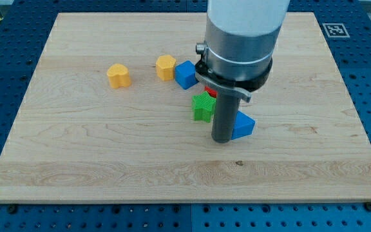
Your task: Move the triangle diagonal bottom right to the red circle
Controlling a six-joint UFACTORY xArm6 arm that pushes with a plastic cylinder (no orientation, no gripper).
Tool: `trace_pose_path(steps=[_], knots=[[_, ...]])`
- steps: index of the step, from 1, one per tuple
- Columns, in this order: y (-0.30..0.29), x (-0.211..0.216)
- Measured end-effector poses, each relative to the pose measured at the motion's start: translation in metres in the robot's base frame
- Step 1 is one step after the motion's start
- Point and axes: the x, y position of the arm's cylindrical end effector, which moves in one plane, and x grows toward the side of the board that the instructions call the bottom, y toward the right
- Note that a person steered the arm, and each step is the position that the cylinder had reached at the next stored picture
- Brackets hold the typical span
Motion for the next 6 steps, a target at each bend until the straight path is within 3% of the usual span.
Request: trace_pose_path(steps=[1,2,3,4,5,6], knots=[[0.014,-0.006],[0.018,0.034],[0.026,0.048],[0.068,0.028],[0.068,0.01],[0.055,0.048]])
